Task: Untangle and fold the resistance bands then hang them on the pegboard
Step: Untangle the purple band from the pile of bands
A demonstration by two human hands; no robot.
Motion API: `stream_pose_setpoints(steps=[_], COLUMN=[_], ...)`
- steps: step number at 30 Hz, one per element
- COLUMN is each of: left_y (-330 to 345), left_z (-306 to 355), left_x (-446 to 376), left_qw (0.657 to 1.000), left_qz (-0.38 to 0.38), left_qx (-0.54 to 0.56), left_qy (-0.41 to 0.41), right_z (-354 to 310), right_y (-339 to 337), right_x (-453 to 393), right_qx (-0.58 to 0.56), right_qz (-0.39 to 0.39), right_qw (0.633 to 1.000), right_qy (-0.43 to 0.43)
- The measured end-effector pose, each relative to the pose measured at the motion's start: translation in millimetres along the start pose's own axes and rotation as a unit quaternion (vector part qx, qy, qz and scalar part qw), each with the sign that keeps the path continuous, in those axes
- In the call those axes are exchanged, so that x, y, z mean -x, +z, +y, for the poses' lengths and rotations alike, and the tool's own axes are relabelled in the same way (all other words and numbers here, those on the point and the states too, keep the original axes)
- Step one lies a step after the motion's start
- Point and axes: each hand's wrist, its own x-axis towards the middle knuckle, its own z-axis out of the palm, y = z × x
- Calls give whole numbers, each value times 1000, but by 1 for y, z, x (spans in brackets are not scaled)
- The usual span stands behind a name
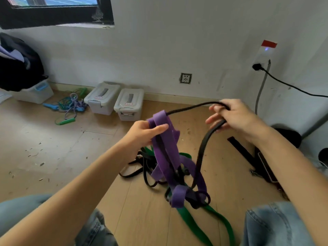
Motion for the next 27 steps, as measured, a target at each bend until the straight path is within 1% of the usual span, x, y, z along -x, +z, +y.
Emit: stream_pose_setpoints(steps=[1, 2, 3, 4, 5, 6, 7, 9, 10, 11, 14, 16, 17, 19, 21, 23, 25, 26, 27], left_y=[-2, -3, -2, -1, 1, 2, 3, 3, 3, 2, -5, -13, -17, -22, -19, -16, -20, -22, -24], left_z=[3, 7, 12, 17, 22, 26, 31, 38, 40, 41, 42, 42, 40, 32, 23, 13, 11, 11, 11], left_x=[0, 1, 2, 4, 5, 7, 9, 13, 16, 18, 17, 14, 12, 6, 0, -6, -10, -10, -10], left_qw=[1000, 999, 999, 998, 997, 996, 996, 996, 996, 995, 994, 996, 998, 999, 993, 978, 940, 937, 952], left_qz=[10, 14, 16, 17, 20, 19, 11, -22, -34, -40, -28, -15, -4, 24, 42, 65, 98, 95, 62], left_qx=[15, 31, 48, 63, 73, 79, 82, 73, 71, 76, 86, 65, 41, -34, -108, -197, -326, -336, -298], left_qy=[3, 8, 14, 20, 24, 27, 31, 43, 49, 56, 65, 57, 49, 34, 18, -12, -11, 2, 14], right_z=[2, 5, 9, 11, 11, 10, 8, 5, 5, 4, 4, 2, 1, -3, -6, -5, -6, -8, -10], right_y=[-1, 0, 3, 7, 14, 22, 29, 43, 47, 51, 54, 49, 45, 38, 35, 39, 41, 41, 43], right_x=[0, 1, 2, 3, 6, 8, 11, 15, 15, 16, 16, 15, 13, 9, 7, 8, 11, 13, 15], right_qx=[58, 141, 233, 301, 322, 299, 247, 129, 85, 55, 13, -12, -36, -75, -39, 17, 54, 56, 40], right_qz=[-21, -59, -97, -123, -141, -167, -206, -290, -308, -311, -281, -257, -234, -152, -63, -13, -7, -21, -47], right_qw=[998, 987, 966, 945, 936, 940, 947, 948, 947, 948, 958, 964, 969, 980, 985, 982, 977, 974, 972], right_qy=[20, 41, 50, 44, 25, 2, -16, -31, -35, -43, -61, -63, -70, -106, -158, -188, -206, -217, -229])
